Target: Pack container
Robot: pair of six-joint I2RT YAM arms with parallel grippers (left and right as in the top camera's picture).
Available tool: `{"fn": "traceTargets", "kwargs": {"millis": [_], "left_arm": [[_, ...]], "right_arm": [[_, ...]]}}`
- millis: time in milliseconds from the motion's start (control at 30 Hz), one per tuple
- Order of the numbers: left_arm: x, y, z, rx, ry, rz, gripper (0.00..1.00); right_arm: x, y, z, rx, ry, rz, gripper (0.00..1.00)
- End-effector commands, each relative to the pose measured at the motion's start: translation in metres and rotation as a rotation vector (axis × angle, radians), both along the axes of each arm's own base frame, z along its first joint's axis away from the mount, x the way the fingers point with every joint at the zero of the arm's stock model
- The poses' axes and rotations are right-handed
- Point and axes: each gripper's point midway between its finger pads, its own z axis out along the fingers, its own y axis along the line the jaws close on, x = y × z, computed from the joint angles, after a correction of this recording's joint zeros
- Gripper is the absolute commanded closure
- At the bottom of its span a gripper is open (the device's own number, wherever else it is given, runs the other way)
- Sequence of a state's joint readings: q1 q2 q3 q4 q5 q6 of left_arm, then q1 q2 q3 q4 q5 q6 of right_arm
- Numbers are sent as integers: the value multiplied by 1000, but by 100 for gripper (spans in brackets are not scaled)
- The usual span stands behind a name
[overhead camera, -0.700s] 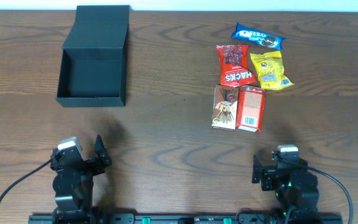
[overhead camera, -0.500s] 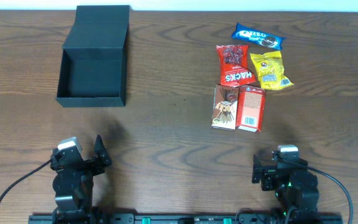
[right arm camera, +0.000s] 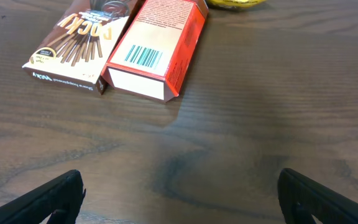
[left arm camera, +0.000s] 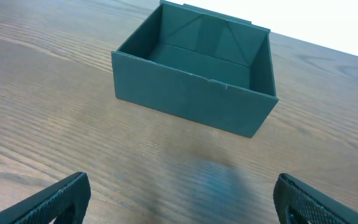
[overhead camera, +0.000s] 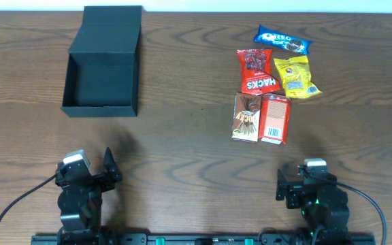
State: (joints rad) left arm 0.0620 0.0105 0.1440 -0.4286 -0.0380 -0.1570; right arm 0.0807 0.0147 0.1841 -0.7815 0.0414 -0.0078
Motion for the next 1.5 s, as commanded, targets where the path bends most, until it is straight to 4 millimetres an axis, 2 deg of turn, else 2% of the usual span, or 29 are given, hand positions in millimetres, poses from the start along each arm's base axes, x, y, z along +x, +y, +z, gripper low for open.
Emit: {"fn": "traceTargets", "kwargs": {"millis": [0, 1000, 1067, 1233, 1333, 1400, 1467], "left_arm": [[-1, 4, -8, 7, 15, 23, 5], [0, 3, -6, -4, 4, 19, 5], [2, -7, -5, -81, -12, -15, 5], [1, -56, -4, -334, -2, -217, 5], [0, -63, 0, -369, -9, -253, 5], [5, -66, 13, -453, -61, -244, 5], [10, -69, 36, -462, -150, -279, 5]], "right_arm": [[0, -1, -3, 10, 2, -12, 1], [0, -1, -3, 10, 2, -12, 1], [0, -1, -3, 10, 2, -12, 1], [0, -1, -3, 10, 2, -12, 1], [0, -1, -3, 10, 2, -12, 1], [0, -1, -3, 10, 2, -12, 1], [0, -1, -3, 10, 2, -12, 1]]}}
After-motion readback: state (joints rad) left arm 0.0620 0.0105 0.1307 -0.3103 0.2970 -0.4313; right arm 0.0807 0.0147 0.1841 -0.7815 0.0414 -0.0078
